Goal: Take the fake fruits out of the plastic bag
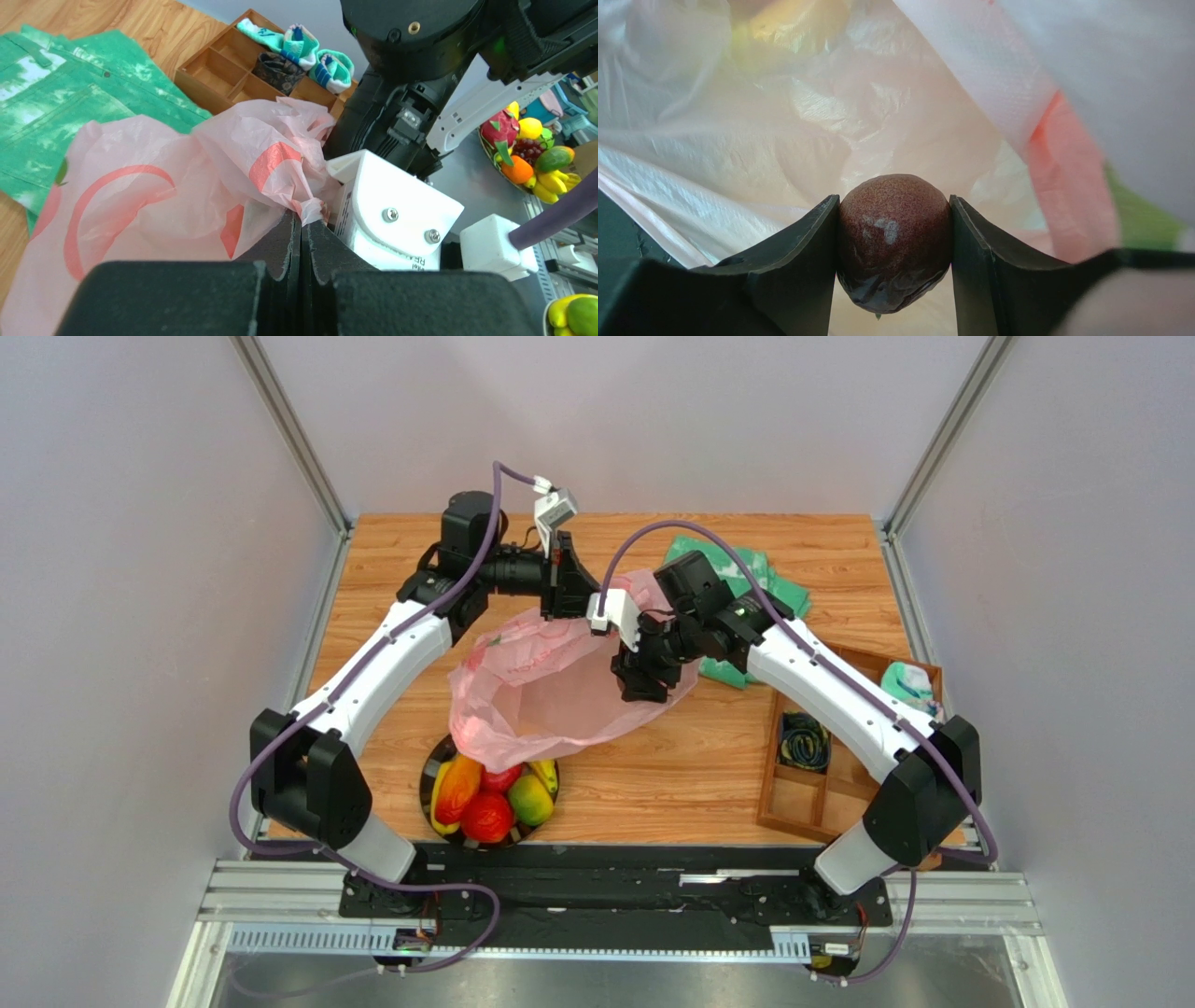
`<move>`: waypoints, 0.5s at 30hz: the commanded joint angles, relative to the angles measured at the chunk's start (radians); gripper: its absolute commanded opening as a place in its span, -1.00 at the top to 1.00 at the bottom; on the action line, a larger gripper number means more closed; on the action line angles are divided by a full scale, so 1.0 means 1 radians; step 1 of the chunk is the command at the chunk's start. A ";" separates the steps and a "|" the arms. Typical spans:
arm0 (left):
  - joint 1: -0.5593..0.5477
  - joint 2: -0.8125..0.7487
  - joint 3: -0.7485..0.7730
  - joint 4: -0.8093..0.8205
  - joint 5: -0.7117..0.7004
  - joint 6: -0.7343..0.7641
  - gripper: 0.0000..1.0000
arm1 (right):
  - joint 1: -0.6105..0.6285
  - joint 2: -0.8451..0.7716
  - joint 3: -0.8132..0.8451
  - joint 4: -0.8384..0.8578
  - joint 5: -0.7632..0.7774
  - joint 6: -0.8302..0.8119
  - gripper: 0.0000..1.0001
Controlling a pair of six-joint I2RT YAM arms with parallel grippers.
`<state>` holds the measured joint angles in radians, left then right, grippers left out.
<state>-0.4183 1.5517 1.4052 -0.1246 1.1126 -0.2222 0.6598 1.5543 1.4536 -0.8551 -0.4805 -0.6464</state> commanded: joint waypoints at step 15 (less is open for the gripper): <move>0.096 -0.076 -0.098 0.376 0.056 -0.331 1.00 | 0.003 0.062 0.060 -0.038 0.034 -0.015 0.53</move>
<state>-0.3210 1.4788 1.2556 0.1173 1.1442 -0.4713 0.6144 1.5864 1.4704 -0.8162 -0.4408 -0.5880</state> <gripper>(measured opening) 0.007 0.540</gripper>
